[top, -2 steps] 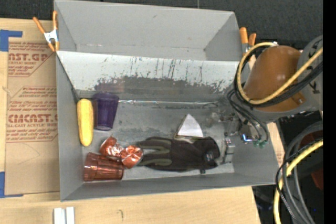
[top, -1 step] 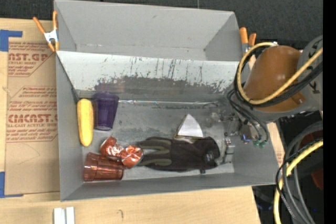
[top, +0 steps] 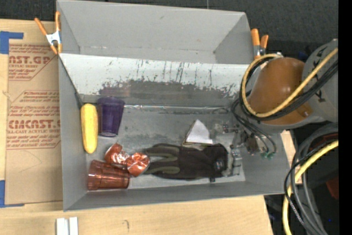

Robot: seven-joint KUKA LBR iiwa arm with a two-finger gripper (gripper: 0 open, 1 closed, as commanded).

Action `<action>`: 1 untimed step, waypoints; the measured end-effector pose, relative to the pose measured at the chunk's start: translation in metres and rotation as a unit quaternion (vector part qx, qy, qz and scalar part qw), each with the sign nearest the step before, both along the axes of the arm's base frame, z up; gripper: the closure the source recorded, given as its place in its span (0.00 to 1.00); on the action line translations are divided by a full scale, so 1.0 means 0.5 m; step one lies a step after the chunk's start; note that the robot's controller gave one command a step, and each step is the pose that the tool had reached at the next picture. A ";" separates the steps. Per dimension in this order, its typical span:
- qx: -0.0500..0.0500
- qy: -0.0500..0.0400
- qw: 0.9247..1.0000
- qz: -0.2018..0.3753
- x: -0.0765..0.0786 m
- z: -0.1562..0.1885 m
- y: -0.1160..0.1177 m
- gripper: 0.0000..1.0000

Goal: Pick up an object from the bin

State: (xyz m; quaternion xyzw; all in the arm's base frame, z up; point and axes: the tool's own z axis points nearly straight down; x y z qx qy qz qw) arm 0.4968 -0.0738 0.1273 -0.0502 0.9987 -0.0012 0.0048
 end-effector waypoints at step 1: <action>0.001 0.005 0.999 0.054 -0.001 -0.105 0.005 1.00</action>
Offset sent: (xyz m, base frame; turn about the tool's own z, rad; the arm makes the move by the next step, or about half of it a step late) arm 0.0000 0.0000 0.0000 0.0000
